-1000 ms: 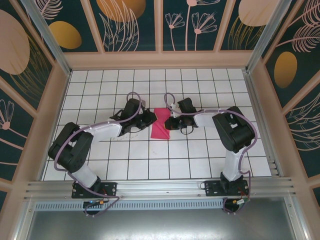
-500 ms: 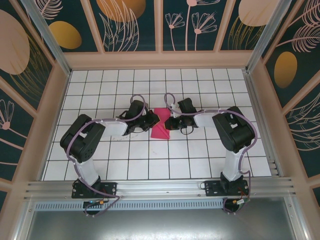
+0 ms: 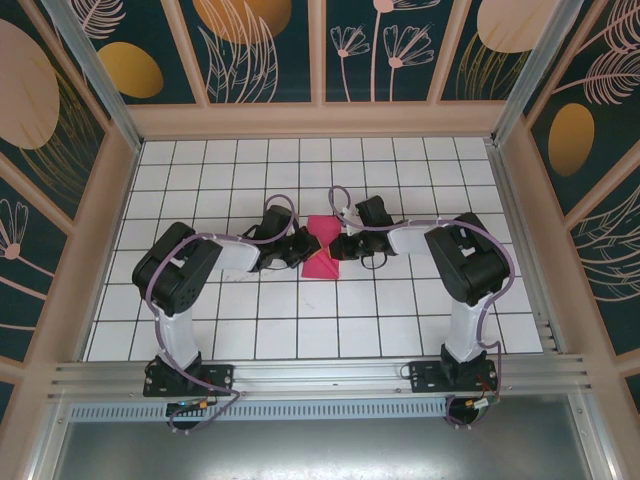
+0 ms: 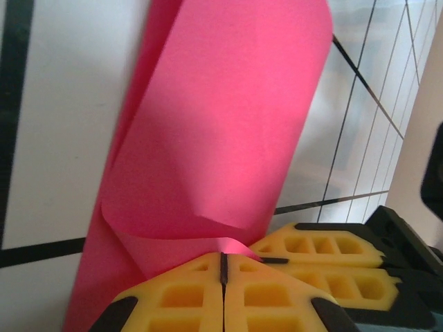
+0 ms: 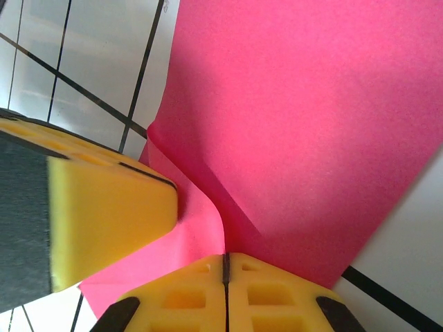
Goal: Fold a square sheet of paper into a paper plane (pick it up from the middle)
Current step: Fold the triangle a second time at the center of the table.
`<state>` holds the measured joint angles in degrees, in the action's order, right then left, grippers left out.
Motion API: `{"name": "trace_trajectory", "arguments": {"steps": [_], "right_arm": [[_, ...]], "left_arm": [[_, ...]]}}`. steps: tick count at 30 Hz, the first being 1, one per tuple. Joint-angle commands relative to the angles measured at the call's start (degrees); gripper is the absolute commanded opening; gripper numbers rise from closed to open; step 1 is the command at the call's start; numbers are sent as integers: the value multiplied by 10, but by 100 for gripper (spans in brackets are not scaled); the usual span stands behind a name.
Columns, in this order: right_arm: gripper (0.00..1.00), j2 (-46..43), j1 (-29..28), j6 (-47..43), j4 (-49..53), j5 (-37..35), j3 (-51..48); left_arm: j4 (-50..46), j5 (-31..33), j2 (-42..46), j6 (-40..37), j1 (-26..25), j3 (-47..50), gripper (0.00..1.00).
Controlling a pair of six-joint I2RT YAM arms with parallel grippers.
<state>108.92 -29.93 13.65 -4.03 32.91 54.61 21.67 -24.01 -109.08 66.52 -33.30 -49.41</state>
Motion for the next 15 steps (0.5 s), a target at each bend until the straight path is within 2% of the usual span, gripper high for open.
{"name": "trace_trajectory", "arguments": {"steps": [1, 6, 15], "right_arm": [[7, 5, 0, 2, 3, -10, -9], [11, -4, 0, 13, 2, 0, -5], [31, -58, 2, 52, 9, -9, -6]], "left_arm": [[2, -6, -11, -1, -1, 0, 8], [-16, 2, -21, -16, 0, 9, 7], [-26, 9, -32, -28, -1, 21, 7]]}}
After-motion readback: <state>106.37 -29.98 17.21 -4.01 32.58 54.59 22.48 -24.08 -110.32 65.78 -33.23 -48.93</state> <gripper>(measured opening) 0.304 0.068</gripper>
